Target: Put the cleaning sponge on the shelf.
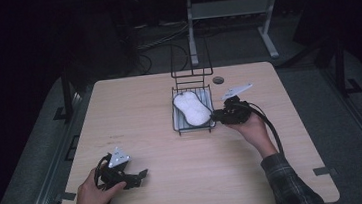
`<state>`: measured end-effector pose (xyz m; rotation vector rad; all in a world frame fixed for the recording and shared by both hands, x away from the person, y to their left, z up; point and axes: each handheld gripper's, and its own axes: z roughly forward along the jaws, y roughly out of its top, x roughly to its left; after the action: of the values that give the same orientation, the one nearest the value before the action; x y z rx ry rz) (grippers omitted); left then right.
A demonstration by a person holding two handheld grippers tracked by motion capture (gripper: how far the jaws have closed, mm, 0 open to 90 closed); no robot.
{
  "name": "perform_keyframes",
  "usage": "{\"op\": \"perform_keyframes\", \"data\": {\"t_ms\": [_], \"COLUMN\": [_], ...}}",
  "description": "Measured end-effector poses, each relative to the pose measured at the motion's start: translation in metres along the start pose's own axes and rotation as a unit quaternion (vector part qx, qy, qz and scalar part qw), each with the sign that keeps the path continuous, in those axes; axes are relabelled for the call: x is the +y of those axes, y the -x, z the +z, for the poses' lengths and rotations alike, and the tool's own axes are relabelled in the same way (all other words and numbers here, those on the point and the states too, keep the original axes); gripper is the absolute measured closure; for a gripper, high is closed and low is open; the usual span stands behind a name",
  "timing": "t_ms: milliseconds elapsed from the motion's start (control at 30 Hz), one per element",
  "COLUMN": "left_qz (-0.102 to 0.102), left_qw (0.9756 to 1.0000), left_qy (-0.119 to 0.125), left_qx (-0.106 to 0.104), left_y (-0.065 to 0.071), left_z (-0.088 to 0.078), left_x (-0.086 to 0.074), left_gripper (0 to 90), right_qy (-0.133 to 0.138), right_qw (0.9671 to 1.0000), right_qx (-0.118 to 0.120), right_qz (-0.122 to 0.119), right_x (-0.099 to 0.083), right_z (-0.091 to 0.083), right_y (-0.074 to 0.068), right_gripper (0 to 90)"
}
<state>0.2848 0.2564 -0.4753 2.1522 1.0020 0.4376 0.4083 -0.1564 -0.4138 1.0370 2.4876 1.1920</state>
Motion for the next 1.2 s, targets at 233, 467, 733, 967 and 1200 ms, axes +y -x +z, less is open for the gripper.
{"op": "perform_keyframes", "data": {"t_ms": [233, 467, 733, 967, 1200], "left_qz": [0.000, 0.000, 0.000, 0.000, 0.002], "left_qw": [1.0000, 1.0000, 1.0000, 1.0000, 1.0000], "left_qy": [0.000, 0.000, 0.000, 0.000, 0.000], "left_qx": [0.000, 0.000, 0.000, 0.000, 0.000], "left_y": [0.000, 0.000, 0.000, 0.000, 0.000], "left_z": [0.000, 0.000, 0.000, 0.000, 0.000], "left_x": [0.000, 0.000, 0.000, 0.000, 0.000], "left_gripper": [12.6, 12.6, 12.6, 12.6, 12.6], "right_qy": [0.006, 0.003, -0.008, -0.005, -0.020], "right_qw": [0.9995, 0.9986, 0.9972, 0.9960, 0.9951], "right_qx": [-0.026, -0.046, -0.064, -0.072, -0.079], "right_qz": [0.019, 0.027, 0.039, 0.053, 0.056], "right_x": [-0.015, -0.037, -0.066, -0.090, -0.111], "right_z": [-0.023, -0.041, -0.063, -0.078, -0.088], "right_y": [0.002, 0.003, 0.003, -0.003, -0.010], "right_gripper": [40.5, 31.2, 27.9, 25.0, 20.1]}}
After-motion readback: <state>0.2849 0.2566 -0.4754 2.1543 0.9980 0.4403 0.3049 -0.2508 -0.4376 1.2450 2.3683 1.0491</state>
